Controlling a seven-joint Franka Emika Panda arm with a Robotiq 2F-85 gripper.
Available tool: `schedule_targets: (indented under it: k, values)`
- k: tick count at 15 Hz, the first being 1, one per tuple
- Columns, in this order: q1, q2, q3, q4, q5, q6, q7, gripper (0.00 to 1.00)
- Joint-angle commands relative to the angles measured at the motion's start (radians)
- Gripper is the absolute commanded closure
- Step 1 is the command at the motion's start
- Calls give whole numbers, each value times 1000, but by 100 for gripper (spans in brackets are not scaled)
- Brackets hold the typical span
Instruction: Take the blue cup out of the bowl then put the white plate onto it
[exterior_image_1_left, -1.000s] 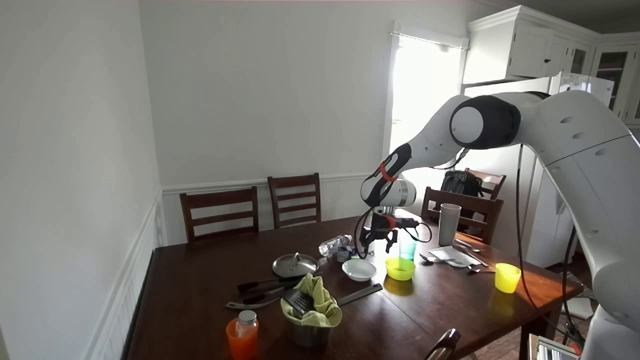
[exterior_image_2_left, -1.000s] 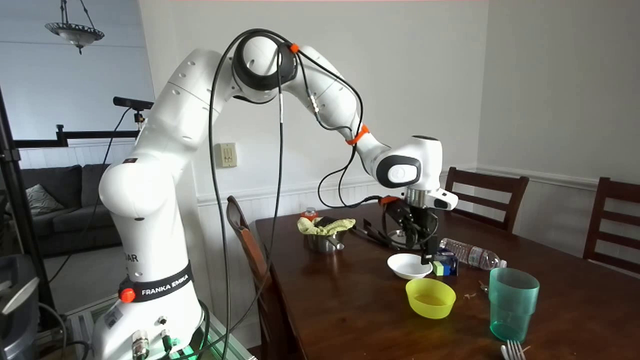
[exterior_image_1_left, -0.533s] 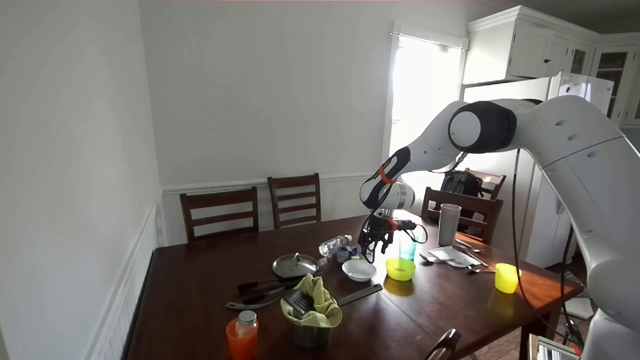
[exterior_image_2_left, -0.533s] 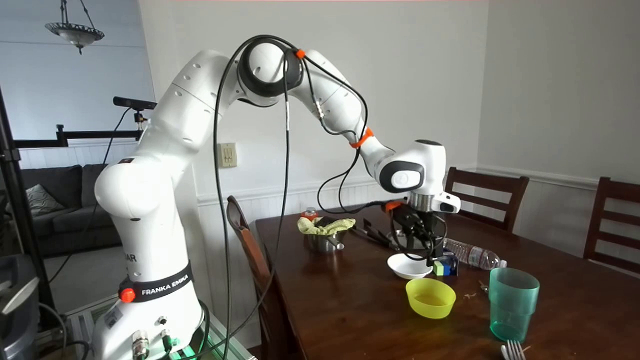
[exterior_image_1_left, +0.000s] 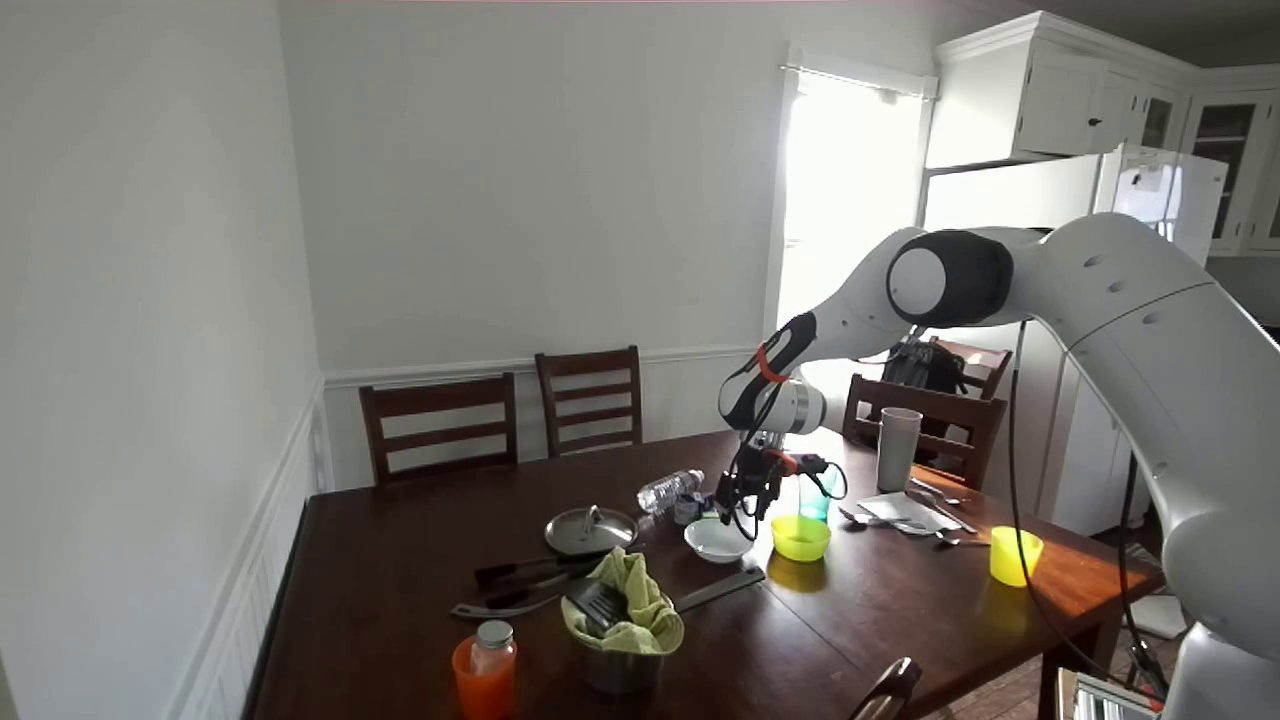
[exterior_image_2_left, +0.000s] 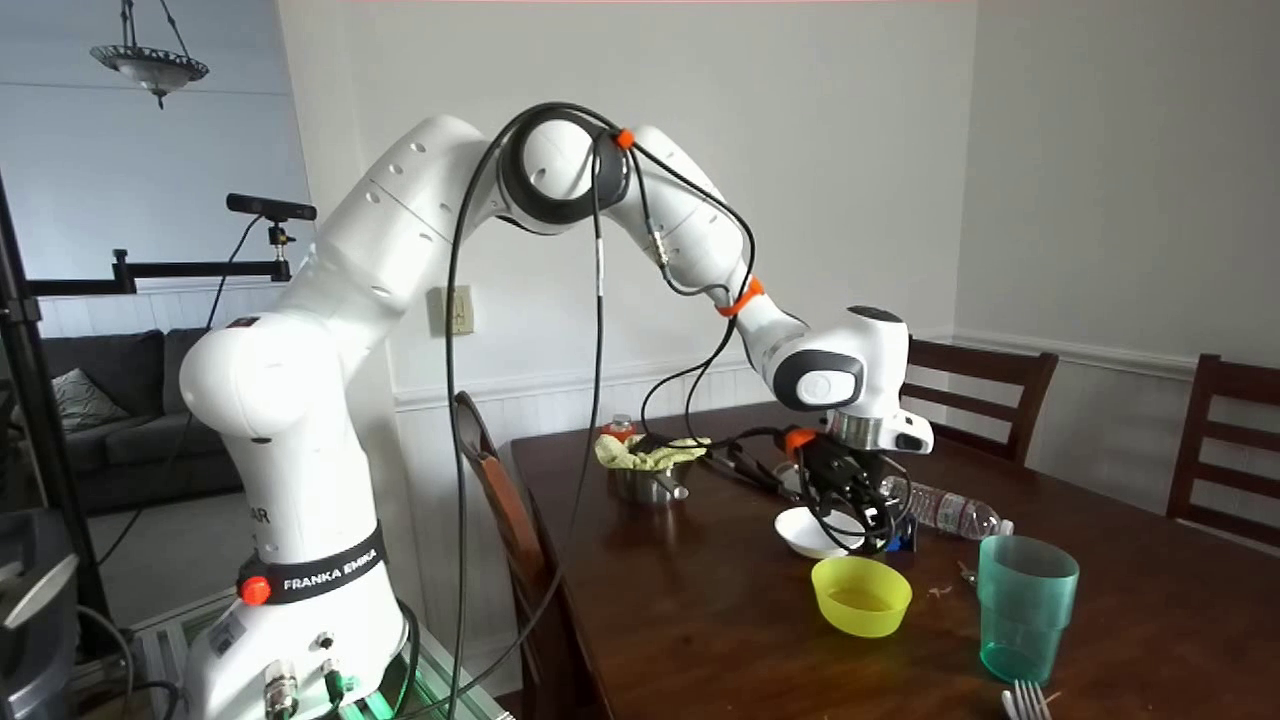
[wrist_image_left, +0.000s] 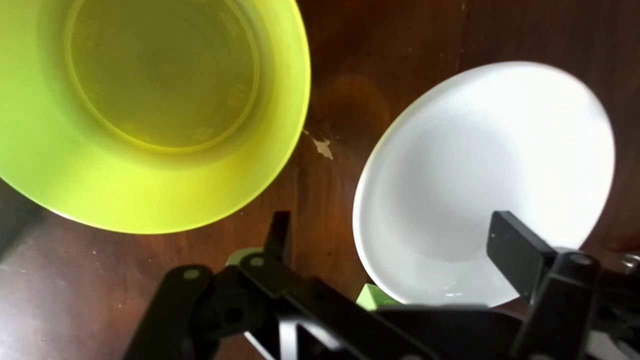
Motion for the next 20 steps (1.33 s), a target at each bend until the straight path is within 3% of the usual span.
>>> schedule_targets:
  k: [1, 9, 11, 12, 17, 20]
  values:
    - [-51, 59, 57, 82, 37, -30, -80, 0]
    - [-75, 115, 85, 165, 41, -79, -112, 0]
    - [-76, 124, 84, 182, 42, -106, -110, 12]
    - [-74, 130, 80, 190, 39, -120, -107, 24]
    - [-73, 152, 73, 226, 37, -165, -105, 61]
    - [-74, 163, 72, 241, 39, -177, -103, 69]
